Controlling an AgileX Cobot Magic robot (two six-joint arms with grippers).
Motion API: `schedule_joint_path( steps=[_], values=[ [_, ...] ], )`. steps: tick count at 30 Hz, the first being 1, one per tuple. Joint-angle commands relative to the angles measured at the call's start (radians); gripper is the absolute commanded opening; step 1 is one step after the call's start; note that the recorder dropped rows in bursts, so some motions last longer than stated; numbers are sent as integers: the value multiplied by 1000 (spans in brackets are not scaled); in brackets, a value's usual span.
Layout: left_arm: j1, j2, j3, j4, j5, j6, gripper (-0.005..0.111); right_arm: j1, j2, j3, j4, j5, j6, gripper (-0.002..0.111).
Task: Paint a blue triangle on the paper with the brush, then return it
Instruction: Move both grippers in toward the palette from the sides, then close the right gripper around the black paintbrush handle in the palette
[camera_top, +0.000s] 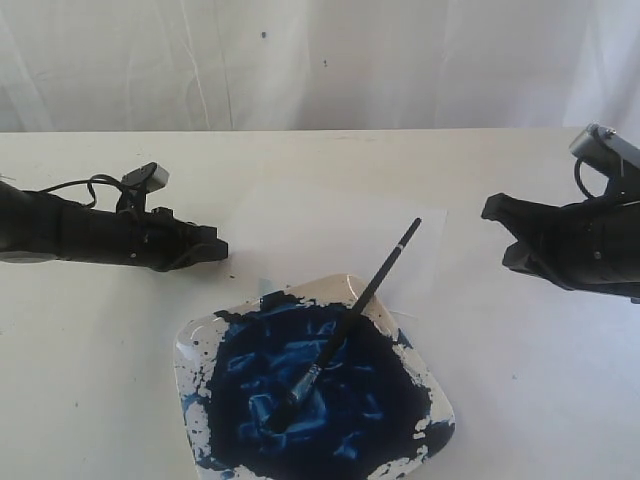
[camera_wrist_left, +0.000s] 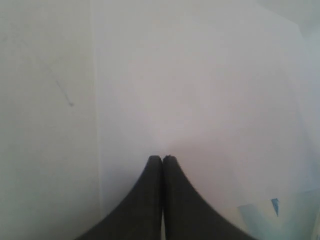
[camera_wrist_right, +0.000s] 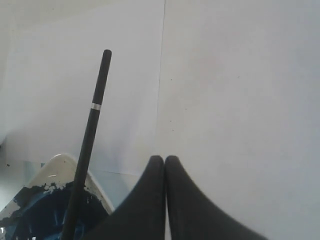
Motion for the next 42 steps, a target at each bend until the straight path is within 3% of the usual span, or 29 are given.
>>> schedule_joint_path(
  steps=[1,4,9,11,16,22,29,33,40,42],
  values=[
    [-6,9,-2,-16,15,7,0,1,1,-5,4,6,-28,0],
    [-6,9,-2,-16,15,7,0,1,1,-5,58,48,-172,0],
    [-6,9,-2,-16,15,7,0,1,31,-5,590,264,-882,0],
    [-6,9,-2,-13,15,7,0,1,78,-5,701,296,-1005,0],
    [-6,9,-2,-13,15,7,0,1,165,-5,821,186,-1010,0],
    [-6,9,-2,-13,15,7,0,1,252,-26,821,318,-1011,0],
    [-6,9,-2,-13,13,13,0,1,333,-79,821,233,-1055,3],
    [-6,9,-2,-13,13,41,0,1,343,-104,821,248,-1055,18],
    [-6,9,-2,-13,13,41,0,1,379,-159,821,236,-984,77],
    [-6,9,-2,-13,13,41,0,1,401,-173,821,259,-947,81]
  ],
)
